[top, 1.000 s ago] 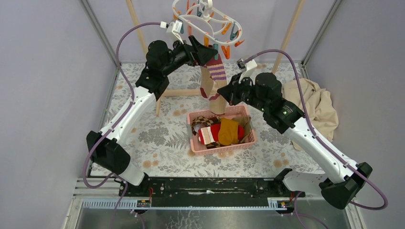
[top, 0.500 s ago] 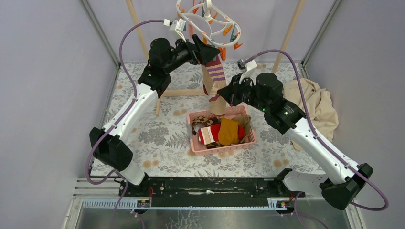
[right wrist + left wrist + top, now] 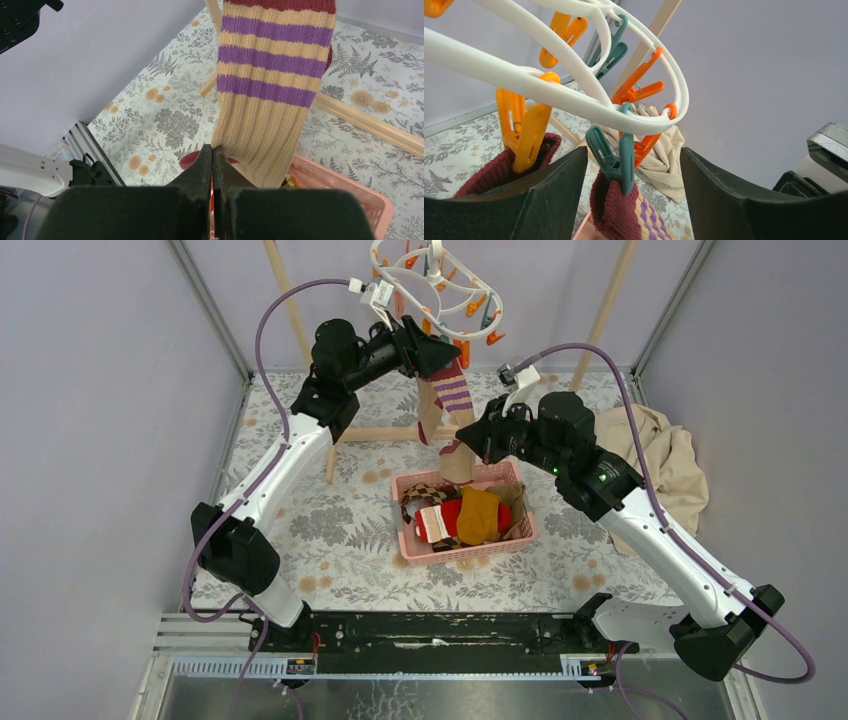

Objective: Remove the socks clipped to the hanger
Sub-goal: Remove the sock from the hanger.

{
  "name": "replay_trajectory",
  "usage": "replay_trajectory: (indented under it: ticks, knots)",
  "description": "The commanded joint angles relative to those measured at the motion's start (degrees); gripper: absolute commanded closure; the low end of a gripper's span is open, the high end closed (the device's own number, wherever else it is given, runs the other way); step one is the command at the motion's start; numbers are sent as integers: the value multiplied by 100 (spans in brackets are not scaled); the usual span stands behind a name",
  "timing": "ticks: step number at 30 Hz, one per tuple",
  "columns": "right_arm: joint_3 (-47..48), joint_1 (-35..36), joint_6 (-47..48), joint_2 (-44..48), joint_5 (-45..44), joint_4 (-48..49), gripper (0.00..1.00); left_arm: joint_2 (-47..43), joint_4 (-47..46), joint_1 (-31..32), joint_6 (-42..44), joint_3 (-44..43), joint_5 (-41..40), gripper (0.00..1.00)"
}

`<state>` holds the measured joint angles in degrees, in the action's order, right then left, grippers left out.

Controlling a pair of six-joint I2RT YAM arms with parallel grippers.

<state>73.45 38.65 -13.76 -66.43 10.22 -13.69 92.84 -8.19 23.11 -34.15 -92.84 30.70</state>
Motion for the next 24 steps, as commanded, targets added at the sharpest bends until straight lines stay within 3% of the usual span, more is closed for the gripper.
replay_trajectory:
  ticks: [1, 24]
  knots:
    - [299, -16, 64, 183, 156, 95, 100, 82, -698, -132, -100, 113, 393, 28]
    - [336, -16, 34, 155, 211, 25, 100, 250, -1316, -327, -370, 171, 833, 36]
